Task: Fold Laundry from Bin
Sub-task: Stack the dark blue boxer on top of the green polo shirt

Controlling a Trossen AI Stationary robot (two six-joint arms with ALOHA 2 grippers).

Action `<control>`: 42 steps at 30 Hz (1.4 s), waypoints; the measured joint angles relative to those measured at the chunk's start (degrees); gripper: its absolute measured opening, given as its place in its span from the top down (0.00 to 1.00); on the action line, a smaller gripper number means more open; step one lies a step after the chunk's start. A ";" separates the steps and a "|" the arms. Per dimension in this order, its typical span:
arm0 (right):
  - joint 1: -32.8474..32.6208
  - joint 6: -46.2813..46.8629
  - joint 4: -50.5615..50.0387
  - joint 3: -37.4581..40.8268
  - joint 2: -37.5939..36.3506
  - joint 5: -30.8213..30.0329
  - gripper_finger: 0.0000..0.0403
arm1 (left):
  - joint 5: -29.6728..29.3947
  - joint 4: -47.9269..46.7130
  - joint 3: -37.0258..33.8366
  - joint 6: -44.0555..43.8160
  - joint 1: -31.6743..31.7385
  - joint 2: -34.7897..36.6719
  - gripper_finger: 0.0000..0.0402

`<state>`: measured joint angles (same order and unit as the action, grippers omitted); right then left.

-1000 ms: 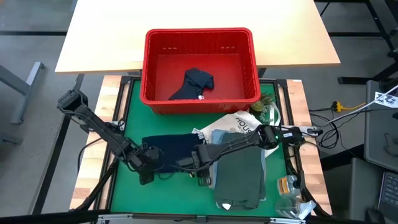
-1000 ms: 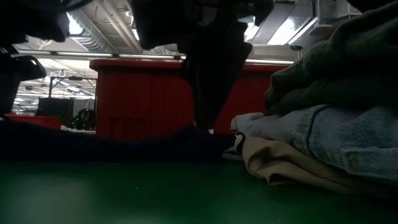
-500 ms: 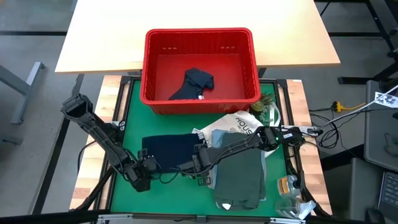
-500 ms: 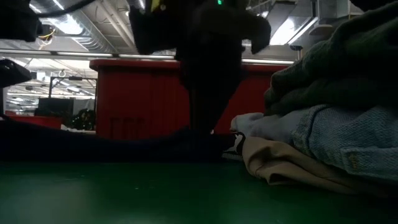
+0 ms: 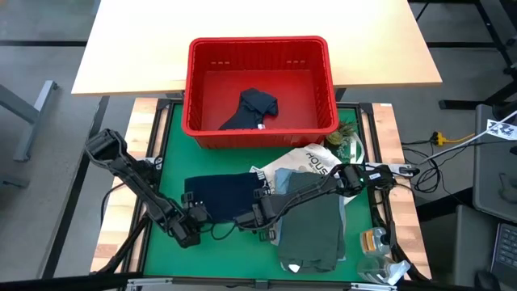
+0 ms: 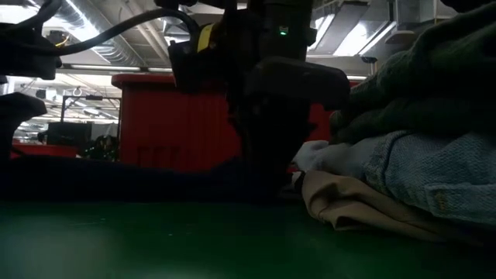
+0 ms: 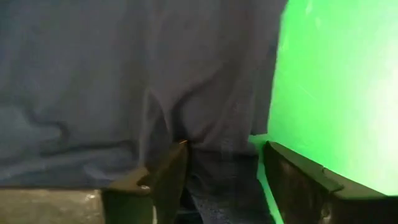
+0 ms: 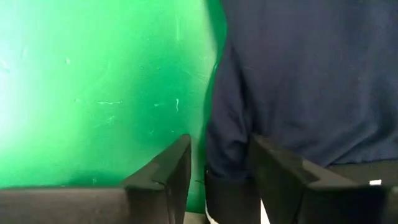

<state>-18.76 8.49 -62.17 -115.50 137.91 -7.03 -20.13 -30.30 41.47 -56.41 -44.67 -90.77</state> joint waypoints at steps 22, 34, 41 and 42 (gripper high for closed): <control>0.22 -2.09 -3.77 -2.81 -0.37 -1.64 0.96 | 7.54 -3.42 7.34 -1.94 0.18 -0.47 0.98; 0.94 -14.31 -7.63 -11.71 -0.53 -6.23 0.99 | 12.84 -3.32 15.63 -2.13 -0.68 -0.38 0.99; 1.84 -20.81 -12.32 -14.76 -0.61 -9.82 0.98 | 11.59 1.90 17.23 -7.35 -0.67 -0.34 1.00; 1.93 -21.60 -13.52 -15.31 -0.61 -10.32 0.97 | 10.93 3.21 17.26 -7.85 -0.50 -0.34 1.00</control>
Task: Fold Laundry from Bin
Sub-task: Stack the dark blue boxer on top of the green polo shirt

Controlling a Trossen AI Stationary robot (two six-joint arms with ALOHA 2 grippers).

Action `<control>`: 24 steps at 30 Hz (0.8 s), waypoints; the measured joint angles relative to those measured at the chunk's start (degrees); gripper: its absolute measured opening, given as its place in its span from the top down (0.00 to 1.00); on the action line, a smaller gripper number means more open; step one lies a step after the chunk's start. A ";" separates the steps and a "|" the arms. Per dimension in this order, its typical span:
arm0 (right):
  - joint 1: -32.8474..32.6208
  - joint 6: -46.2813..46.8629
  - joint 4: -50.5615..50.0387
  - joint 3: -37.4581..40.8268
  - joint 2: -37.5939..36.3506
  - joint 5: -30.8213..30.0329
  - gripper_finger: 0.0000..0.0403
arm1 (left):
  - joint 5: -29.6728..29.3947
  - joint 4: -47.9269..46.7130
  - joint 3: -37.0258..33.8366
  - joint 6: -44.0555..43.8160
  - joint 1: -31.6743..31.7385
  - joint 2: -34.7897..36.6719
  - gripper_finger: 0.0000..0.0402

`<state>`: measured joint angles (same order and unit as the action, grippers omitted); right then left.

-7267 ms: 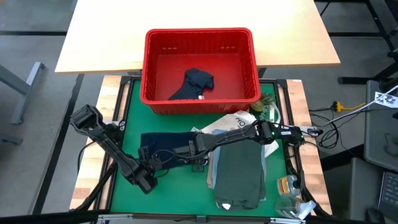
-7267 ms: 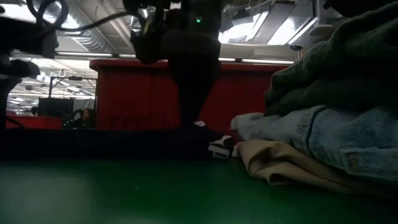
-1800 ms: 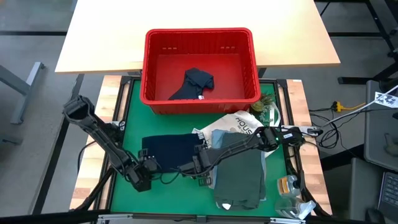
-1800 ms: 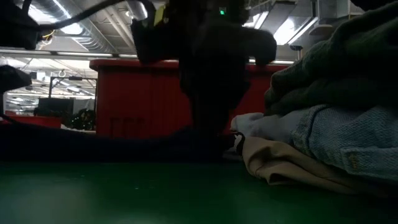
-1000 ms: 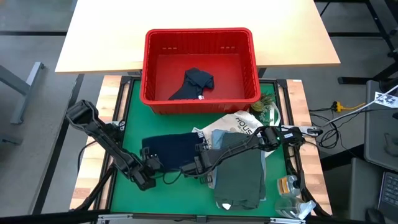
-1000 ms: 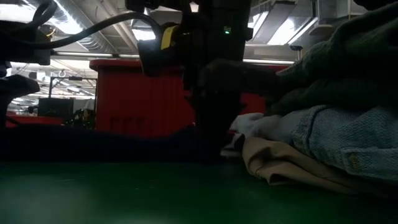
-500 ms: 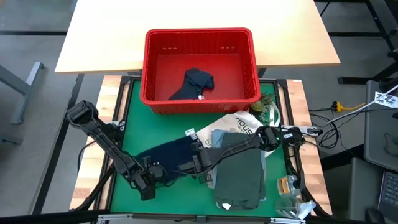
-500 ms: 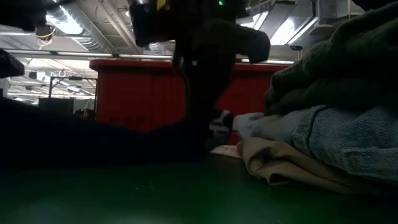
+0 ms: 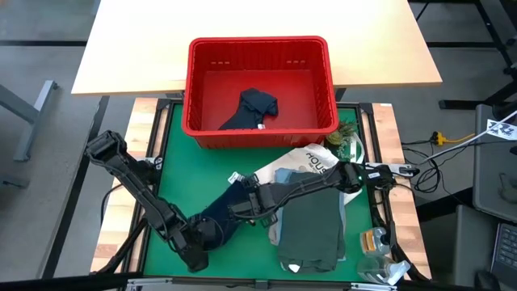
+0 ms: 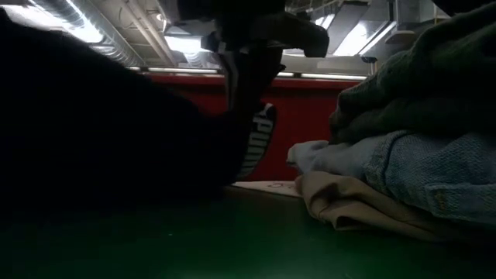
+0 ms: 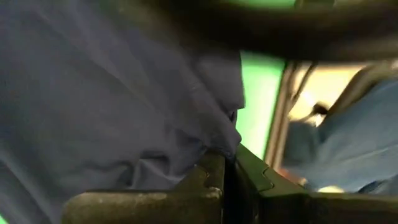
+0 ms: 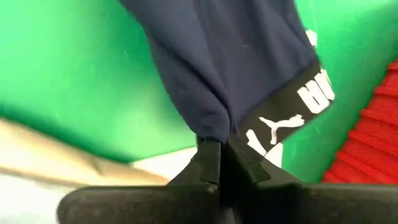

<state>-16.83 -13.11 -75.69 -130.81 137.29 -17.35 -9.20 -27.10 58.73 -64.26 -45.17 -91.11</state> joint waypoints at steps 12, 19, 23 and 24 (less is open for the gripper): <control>0.32 -0.42 -9.00 -2.18 -4.51 -0.14 0.97 | -6.79 13.36 0.05 0.98 3.65 -0.09 1.00; 0.34 -0.24 -10.86 -2.20 -6.91 -2.37 0.99 | -11.79 21.82 0.05 5.19 5.93 -0.13 1.00; 0.32 2.29 -14.42 -2.18 -7.64 -3.29 0.98 | -13.05 25.80 0.05 7.10 6.93 -0.20 1.00; 0.28 2.72 -14.45 -2.16 -8.03 -3.60 0.99 | -13.26 27.00 0.05 7.69 7.14 -0.27 1.00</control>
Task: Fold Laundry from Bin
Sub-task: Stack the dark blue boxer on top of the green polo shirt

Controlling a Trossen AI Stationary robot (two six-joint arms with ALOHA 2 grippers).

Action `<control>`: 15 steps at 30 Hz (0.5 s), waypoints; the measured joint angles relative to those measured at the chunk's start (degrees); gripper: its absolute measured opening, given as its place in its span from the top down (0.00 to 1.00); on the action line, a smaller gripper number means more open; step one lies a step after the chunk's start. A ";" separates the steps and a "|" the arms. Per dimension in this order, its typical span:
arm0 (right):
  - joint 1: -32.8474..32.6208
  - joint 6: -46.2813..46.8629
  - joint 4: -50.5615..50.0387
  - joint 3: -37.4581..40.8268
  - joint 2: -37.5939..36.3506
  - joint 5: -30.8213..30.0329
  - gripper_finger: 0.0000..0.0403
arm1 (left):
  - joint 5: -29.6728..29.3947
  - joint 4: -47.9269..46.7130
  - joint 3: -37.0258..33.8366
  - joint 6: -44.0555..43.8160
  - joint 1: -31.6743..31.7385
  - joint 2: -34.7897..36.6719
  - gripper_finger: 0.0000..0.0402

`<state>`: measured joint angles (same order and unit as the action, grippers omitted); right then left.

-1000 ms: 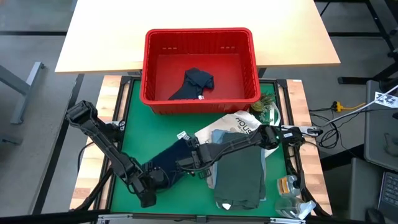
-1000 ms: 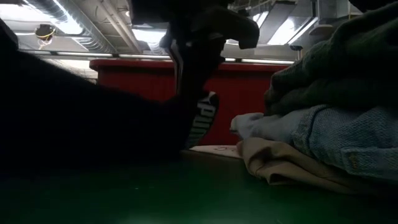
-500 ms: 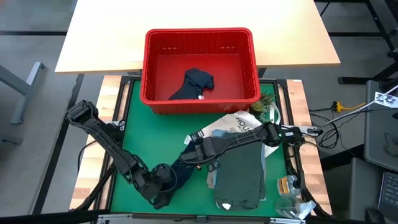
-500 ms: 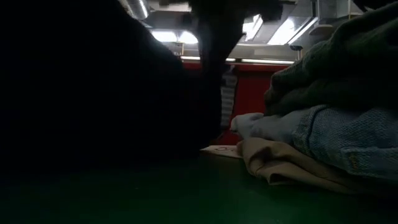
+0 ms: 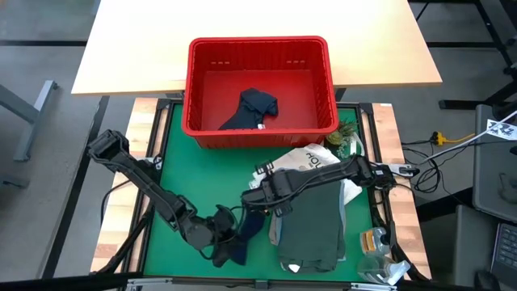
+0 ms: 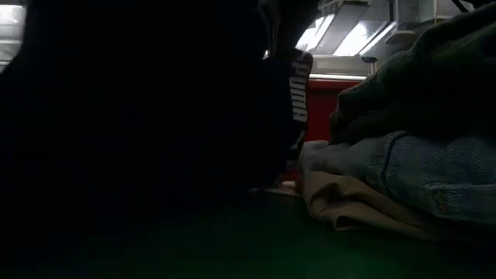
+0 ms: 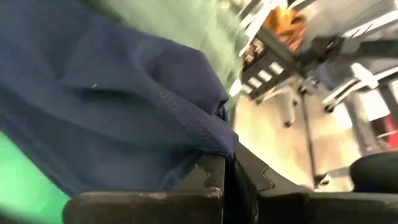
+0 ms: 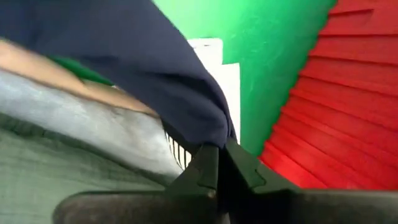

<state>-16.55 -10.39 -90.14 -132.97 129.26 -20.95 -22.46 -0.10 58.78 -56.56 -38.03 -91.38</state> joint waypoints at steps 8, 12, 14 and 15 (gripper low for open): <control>-2.03 0.98 -0.02 0.53 -4.53 -1.74 0.99 | 0.99 11.28 1.59 4.12 2.65 -4.80 1.00; -3.15 1.11 0.02 0.53 -6.65 -4.23 0.99 | 0.98 11.08 6.94 10.41 3.50 -7.15 1.00; -3.44 1.11 0.13 0.53 -7.46 -4.68 0.99 | 1.16 11.04 9.77 13.19 4.11 -7.88 1.00; -3.61 1.11 0.13 0.53 -7.71 -4.69 0.99 | 1.11 9.90 10.89 14.08 4.41 -8.14 1.00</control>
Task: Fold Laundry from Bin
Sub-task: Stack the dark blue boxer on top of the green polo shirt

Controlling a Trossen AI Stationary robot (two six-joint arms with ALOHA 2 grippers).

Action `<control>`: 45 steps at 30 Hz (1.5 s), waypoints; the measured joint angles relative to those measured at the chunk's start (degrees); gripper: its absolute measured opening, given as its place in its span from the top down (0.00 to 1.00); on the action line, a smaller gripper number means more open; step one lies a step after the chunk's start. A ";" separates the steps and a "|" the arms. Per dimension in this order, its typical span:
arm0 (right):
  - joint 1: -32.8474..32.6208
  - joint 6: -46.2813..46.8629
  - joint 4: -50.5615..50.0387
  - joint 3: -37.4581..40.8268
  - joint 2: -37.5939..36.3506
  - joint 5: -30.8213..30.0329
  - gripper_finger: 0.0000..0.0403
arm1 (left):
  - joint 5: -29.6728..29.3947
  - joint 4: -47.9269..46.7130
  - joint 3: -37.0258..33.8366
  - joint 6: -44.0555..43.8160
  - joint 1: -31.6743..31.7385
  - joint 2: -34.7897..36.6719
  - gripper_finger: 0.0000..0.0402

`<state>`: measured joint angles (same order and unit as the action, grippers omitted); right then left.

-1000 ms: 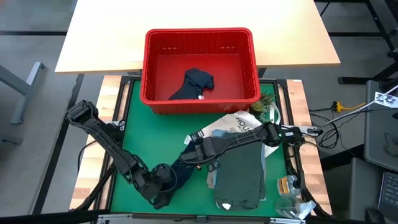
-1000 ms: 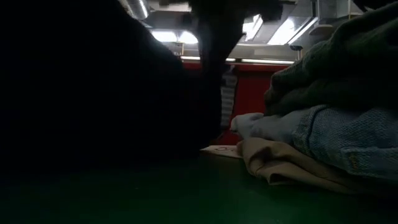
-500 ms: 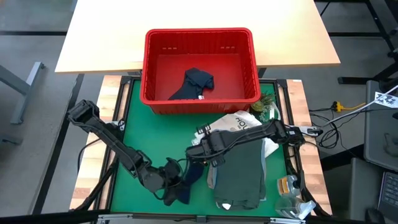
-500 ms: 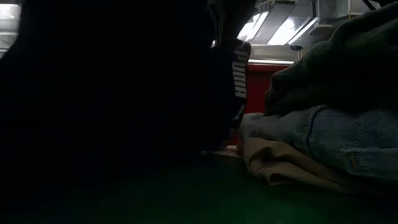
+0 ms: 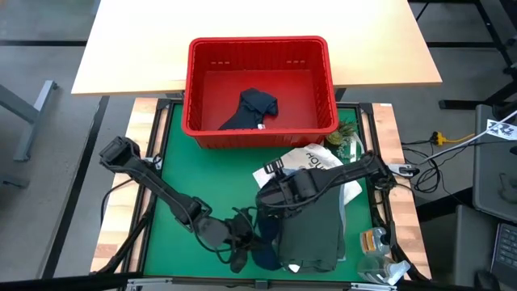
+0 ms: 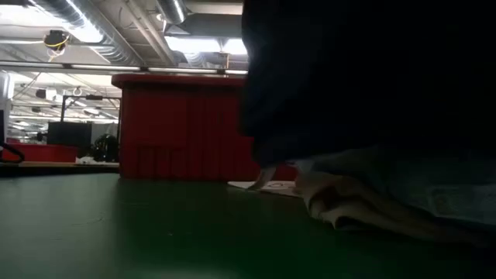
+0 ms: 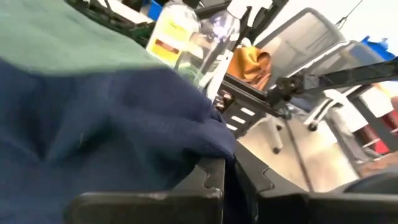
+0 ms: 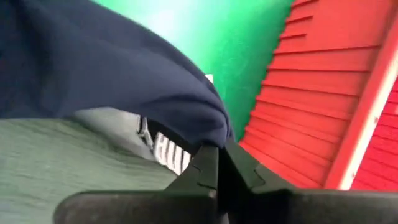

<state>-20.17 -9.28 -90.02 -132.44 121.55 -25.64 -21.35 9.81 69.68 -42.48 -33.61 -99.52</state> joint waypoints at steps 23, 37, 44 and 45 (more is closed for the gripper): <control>-9.14 21.28 6.05 44.53 -29.77 -16.56 0.98 | 15.07 -5.85 24.46 2.58 7.88 -17.00 1.00; -9.13 18.97 10.57 46.51 -31.16 -20.00 0.98 | 14.78 -15.20 30.72 4.07 7.57 -17.36 1.00; -10.01 28.98 4.27 51.24 -32.31 -20.30 0.98 | 13.61 -10.74 30.81 3.63 8.00 -22.18 1.00; -10.31 29.79 4.34 52.52 -32.87 -20.32 0.98 | 13.86 -10.30 30.81 3.58 8.12 -23.02 1.00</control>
<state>-30.48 20.51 -85.68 -79.92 88.68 -45.95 -7.49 -0.49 100.49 -38.89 -25.50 -122.54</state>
